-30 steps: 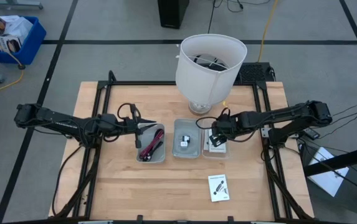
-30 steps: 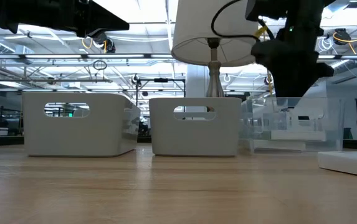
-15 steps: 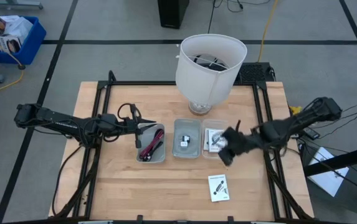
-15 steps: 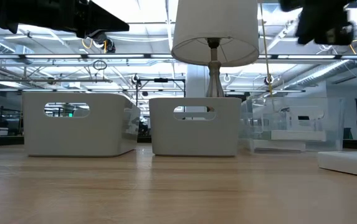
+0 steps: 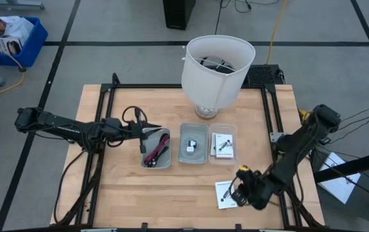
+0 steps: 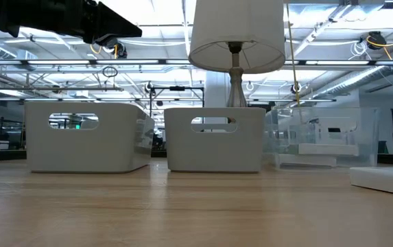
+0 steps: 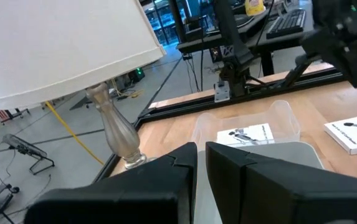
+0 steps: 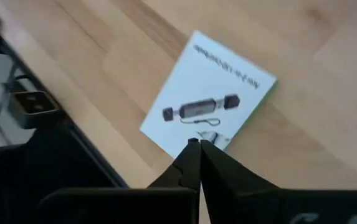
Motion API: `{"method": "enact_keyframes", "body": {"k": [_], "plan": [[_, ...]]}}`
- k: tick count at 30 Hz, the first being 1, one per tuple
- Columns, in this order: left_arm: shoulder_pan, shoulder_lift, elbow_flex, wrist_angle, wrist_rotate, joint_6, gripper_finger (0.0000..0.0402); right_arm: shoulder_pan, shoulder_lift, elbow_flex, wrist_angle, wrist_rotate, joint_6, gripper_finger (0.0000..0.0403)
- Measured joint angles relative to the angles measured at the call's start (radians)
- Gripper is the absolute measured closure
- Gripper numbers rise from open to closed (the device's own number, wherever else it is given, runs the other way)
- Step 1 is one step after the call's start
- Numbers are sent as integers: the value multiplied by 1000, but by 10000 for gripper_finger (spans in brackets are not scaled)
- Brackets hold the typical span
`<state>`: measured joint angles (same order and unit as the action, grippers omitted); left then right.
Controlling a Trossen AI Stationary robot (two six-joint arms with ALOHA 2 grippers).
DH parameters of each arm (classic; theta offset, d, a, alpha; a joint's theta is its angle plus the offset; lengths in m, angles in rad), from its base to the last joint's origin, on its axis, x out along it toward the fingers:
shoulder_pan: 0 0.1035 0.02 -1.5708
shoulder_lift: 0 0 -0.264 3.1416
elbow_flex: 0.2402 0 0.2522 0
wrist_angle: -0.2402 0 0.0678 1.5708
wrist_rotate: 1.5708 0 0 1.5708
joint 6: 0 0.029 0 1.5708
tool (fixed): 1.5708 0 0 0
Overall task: Pick and place items into bin
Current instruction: Put the card reader box into the transparent bin
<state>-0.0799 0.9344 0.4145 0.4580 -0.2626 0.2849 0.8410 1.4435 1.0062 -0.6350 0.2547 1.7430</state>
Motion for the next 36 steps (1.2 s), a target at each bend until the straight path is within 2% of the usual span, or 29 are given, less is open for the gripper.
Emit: {"method": "enact_keyframes", "body": {"k": [5, 14, 19, 24, 36], "plan": [[0, 0, 0, -19, 0, -24, 360, 26, 87, 0, 67, 1, 52, 381], [0, 0, 0, -21, 0, -36, 360, 27, 146, 0, 36, -71, 195, 264], [0, 0, 0, -20, 0, -22, 360, 25, 166, 0, 11, -78, 230, 223], [0, 0, 0, -14, 0, 8, 360, 13, 203, 0, 11, -101, 207, 224], [0, 0, 0, -6, 0, 8, 360, -4, 307, 5, 44, -136, 137, 279]]}}
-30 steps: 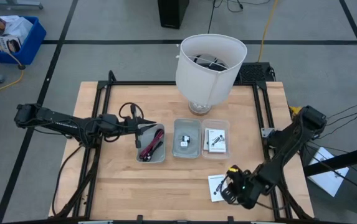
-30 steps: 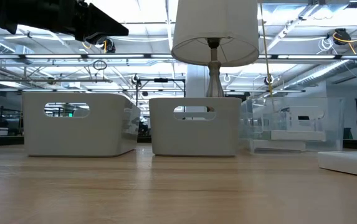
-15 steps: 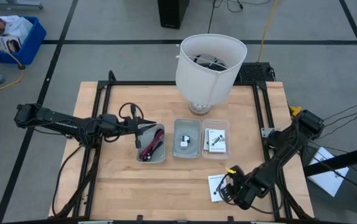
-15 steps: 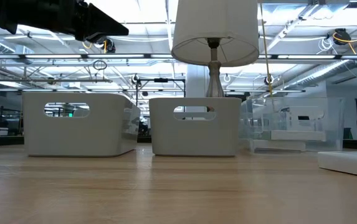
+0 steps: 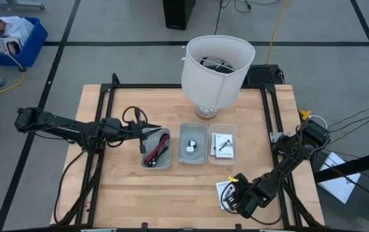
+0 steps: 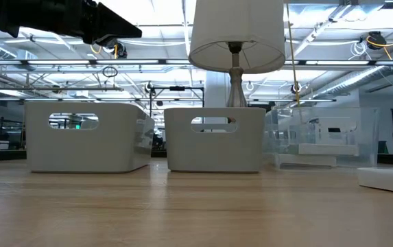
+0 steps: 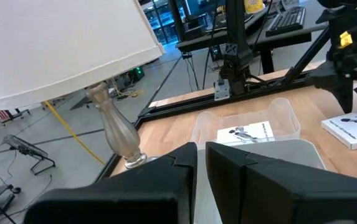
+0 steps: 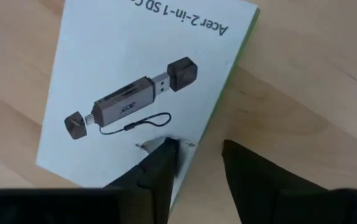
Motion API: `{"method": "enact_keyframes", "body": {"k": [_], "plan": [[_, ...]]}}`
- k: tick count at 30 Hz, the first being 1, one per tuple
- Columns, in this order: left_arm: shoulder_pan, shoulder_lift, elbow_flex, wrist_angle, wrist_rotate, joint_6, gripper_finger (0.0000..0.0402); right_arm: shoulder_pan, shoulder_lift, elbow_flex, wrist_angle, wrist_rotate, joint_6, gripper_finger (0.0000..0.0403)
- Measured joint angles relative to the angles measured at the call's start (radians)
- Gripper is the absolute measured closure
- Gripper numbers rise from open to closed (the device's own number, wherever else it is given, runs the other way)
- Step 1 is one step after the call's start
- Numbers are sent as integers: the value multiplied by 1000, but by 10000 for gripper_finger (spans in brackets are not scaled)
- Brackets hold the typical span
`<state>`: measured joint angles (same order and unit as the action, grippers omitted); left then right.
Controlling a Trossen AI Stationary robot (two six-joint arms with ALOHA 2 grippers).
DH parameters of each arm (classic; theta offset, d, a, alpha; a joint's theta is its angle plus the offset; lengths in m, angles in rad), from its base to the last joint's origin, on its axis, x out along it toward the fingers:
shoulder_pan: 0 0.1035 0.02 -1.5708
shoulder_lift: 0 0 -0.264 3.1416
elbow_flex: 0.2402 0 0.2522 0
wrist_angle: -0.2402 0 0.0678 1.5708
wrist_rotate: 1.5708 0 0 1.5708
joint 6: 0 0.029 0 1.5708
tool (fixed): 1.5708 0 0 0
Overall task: Pick and place items into bin
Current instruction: Put the card reader box into the transparent bin
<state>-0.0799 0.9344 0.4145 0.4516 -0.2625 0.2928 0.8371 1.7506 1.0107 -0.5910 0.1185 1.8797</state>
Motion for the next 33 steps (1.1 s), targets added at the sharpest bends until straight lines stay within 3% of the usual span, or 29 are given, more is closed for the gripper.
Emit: {"method": "enact_keyframes", "body": {"k": [8, 12, 20, 23, 27, 33], "plan": [[0, 0, 0, 1, 0, 0, 360, 0, -37, -6, 13, -1, -109, 391], [0, 0, 0, 1, 0, 0, 360, -6, -133, -8, -23, 57, -130, 397], [0, 0, 0, 2, 0, 0, 360, -35, -395, -5, -179, 347, -201, 401], [0, 0, 0, 3, 0, 0, 360, -98, -488, -5, -319, 408, -228, 401], [0, 0, 0, 3, 0, -2, 360, -236, -566, -5, -459, 402, -307, 402], [0, 0, 0, 2, 0, -2, 360, -498, -580, -5, -422, 294, -564, 402]]}}
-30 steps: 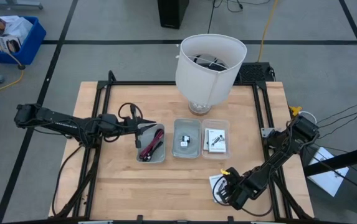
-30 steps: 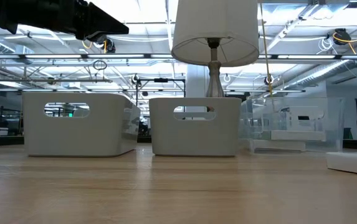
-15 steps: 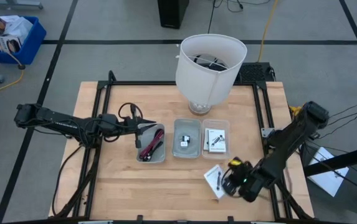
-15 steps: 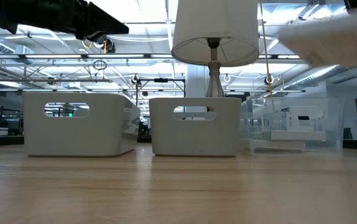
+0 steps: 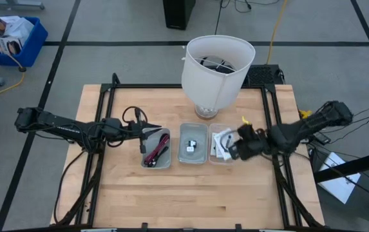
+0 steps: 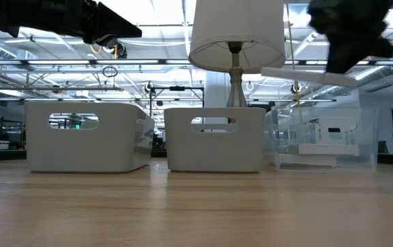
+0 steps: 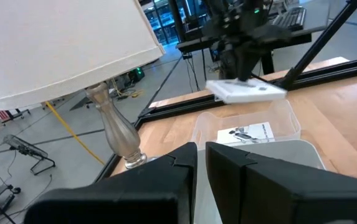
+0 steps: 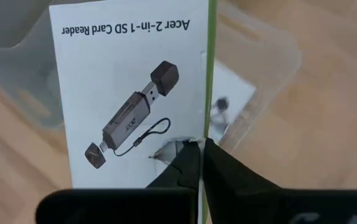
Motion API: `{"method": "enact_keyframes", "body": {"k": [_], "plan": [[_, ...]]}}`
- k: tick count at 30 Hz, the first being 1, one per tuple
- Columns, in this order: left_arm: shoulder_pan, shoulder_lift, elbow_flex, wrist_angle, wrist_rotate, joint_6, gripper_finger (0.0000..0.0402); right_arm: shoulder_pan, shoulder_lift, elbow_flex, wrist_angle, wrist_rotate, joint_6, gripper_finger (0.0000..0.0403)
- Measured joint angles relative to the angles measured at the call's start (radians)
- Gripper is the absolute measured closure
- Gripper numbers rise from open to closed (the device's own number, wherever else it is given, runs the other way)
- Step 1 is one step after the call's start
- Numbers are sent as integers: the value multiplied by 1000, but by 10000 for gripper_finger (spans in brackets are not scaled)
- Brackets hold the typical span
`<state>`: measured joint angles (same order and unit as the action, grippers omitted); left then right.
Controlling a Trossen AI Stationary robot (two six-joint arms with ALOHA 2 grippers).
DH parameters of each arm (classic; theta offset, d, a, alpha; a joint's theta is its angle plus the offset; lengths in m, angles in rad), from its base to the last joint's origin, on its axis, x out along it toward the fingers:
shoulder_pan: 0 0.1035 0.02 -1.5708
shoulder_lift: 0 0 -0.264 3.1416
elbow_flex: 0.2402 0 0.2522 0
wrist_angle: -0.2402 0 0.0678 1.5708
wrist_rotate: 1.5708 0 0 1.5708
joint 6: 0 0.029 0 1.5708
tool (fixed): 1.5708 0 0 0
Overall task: Pick and place items into bin
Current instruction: Put the card reader box into the transparent bin
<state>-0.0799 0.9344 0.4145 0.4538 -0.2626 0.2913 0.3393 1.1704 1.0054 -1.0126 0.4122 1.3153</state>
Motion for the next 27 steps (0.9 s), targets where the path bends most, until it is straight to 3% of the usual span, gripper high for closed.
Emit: {"method": "enact_keyframes", "body": {"k": [4, 8, 17, 27], "plan": [[0, 0, 0, -5, 0, 0, 360, -122, 41, 0, 83, -71, -141, 402], [0, 0, 0, -9, 0, -6, 360, -192, 102, 0, 70, -153, -183, 402], [0, 0, 0, -9, 0, -8, 360, -212, 166, 0, 55, -235, -150, 402], [0, 0, 0, -8, 0, -6, 360, -222, 161, 0, -24, -233, -42, 402]]}}
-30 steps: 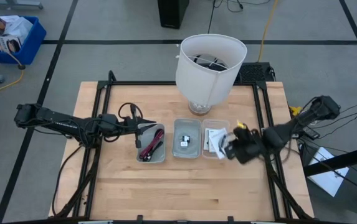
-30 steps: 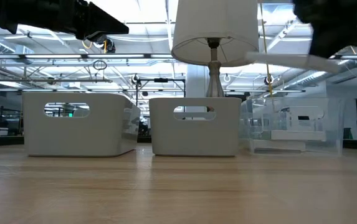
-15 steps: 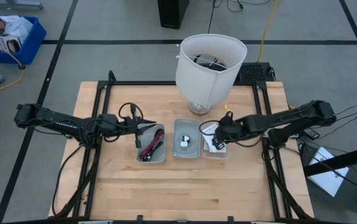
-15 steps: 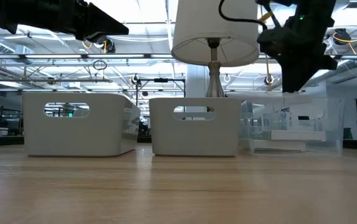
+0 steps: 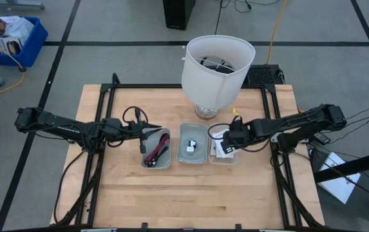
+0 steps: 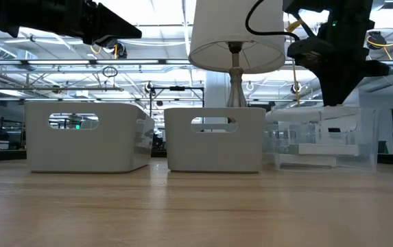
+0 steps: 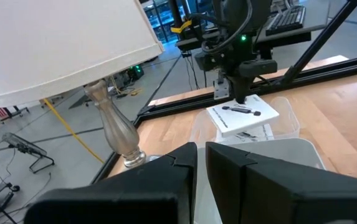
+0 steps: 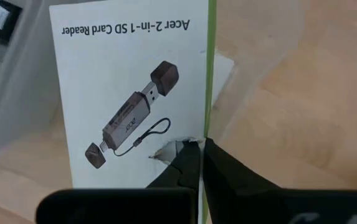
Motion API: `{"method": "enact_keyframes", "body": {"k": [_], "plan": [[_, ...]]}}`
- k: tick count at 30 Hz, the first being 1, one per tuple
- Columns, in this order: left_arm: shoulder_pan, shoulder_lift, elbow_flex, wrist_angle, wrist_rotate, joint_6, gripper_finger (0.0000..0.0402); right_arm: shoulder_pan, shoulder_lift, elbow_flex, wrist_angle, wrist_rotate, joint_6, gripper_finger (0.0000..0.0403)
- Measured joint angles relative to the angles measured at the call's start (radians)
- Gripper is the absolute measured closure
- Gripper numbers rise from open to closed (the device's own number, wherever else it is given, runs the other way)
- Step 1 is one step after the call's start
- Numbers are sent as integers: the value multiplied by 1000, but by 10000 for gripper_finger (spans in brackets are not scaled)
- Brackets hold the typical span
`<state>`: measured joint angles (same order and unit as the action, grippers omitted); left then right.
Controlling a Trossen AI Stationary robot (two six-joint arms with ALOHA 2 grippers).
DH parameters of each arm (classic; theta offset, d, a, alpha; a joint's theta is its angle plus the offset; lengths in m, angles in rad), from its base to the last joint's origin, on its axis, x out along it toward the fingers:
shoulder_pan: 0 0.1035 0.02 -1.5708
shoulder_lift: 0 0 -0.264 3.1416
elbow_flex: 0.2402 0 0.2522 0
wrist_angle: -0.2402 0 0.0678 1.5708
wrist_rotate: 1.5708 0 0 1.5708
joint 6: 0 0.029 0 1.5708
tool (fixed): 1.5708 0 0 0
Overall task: Pick and place items into bin
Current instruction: Put the card reader box into the transparent bin, then return to Home Position
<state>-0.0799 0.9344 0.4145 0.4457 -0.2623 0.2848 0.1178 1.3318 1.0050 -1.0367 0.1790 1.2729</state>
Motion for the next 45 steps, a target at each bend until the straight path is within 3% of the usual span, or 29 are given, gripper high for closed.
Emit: {"method": "enact_keyframes", "body": {"k": [10, 20, 38, 45], "plan": [[0, 0, 0, 1, 0, 20, 360, -16, 0, -7, 2, 8, -21, 394], [0, 0, 0, 1, 0, 21, 360, -26, 0, -120, 108, -21, 0, 367], [0, 0, 0, 0, 1, 22, 360, -26, -66, -136, 165, -51, 50, 230], [0, 0, 0, -6, 1, 24, 360, -26, -180, -136, 197, 47, -33, 215]]}}
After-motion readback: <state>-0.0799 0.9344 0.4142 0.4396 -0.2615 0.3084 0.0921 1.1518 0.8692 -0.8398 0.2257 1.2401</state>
